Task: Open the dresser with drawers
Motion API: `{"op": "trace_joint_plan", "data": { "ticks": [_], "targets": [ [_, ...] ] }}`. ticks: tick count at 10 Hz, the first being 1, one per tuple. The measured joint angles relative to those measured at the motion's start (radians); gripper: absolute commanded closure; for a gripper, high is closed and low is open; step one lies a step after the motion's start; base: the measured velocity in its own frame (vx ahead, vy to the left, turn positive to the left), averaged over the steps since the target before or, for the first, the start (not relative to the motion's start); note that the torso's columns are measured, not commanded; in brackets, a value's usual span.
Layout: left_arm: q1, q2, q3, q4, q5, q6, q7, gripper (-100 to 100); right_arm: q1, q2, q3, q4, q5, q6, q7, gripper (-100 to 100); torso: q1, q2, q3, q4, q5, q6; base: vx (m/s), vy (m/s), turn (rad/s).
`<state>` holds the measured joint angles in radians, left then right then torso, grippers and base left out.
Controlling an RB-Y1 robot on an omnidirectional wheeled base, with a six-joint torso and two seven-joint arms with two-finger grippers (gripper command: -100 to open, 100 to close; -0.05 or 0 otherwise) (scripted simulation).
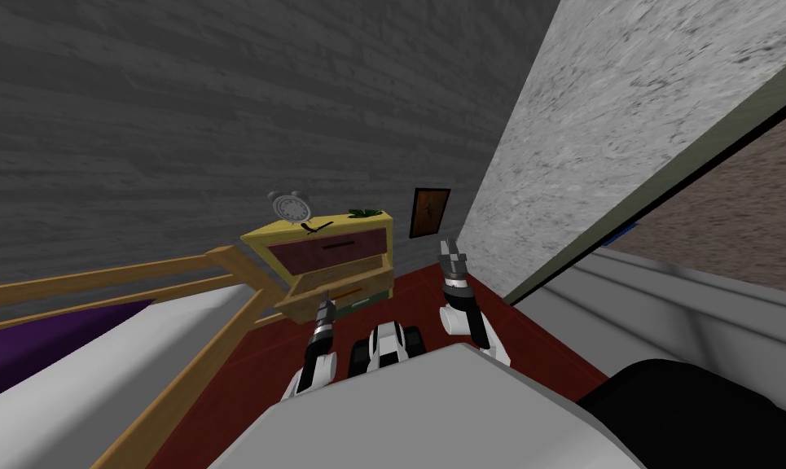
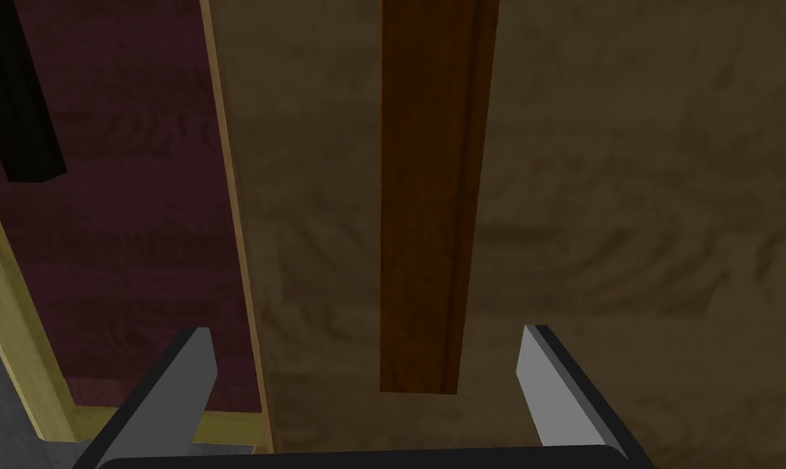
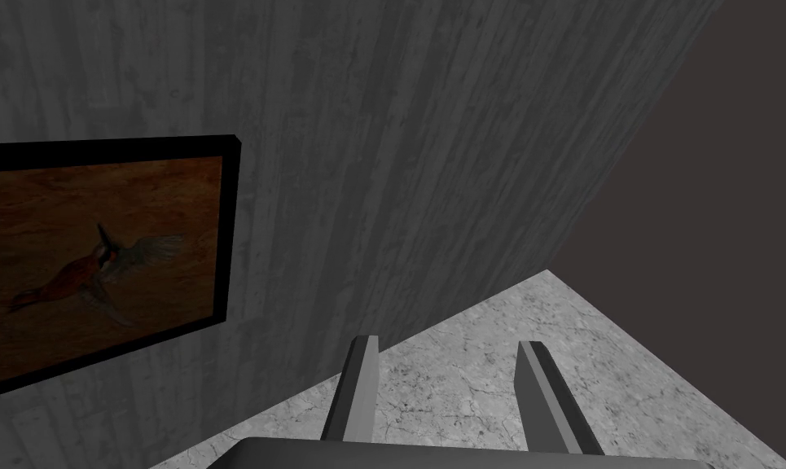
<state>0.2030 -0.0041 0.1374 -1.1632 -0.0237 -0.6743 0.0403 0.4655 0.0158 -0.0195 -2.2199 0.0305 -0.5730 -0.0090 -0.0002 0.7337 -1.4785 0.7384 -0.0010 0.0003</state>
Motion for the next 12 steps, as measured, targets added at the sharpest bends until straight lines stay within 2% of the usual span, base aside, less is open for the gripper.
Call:
{"op": "trace_joint_plan", "data": {
  "ticks": [2,5,7,8,9,12],
  "targets": [
    [-0.039,0.023,0.015,-0.019,0.007,0.059,0.012,-100,0.000,0.000,0.000,0.000,0.000,0.000,0.000,0,0.000,0.002,0.001,0.000,0.000,0.000,-0.053,-0.027,-0.014],
    [-0.076,0.033,0.029,-0.058,0.010,0.136,0.016,-100,0.000,0.000,0.000,0.000,0.000,0.000,0.000,0,-0.001,0.006,0.004,0.001,0.001,0.000,-0.069,-0.031,-0.014],
    [-0.074,0.046,0.031,-0.115,0.012,0.207,0.028,-100,0.000,0.000,0.000,0.000,0.000,0.000,0.000,0,-0.004,0.012,0.006,0.006,-0.004,-0.002,-0.065,-0.030,-0.006],
    [-0.086,0.048,0.035,-0.111,0.013,0.221,0.030,-100,0.000,0.000,0.000,0.000,0.000,0.000,0.000,0,-0.004,0.011,0.006,0.006,-0.004,-0.001,-0.015,-0.008,0.001],
    [-0.085,0.047,0.036,-0.107,0.013,0.224,0.029,0,0.000,0.000,0.000,0.000,0.000,0.000,0.000,0,-0.003,0.009,0.005,0.005,-0.003,-0.001,0.000,0.000,0.000],
    [-0.081,0.046,0.035,-0.102,0.013,0.229,0.029,0,0.000,0.000,0.000,0.000,0.000,0.000,0.000,0,-0.001,0.006,0.003,0.001,0.000,0.000,0.000,0.000,0.000]
  ]
}}
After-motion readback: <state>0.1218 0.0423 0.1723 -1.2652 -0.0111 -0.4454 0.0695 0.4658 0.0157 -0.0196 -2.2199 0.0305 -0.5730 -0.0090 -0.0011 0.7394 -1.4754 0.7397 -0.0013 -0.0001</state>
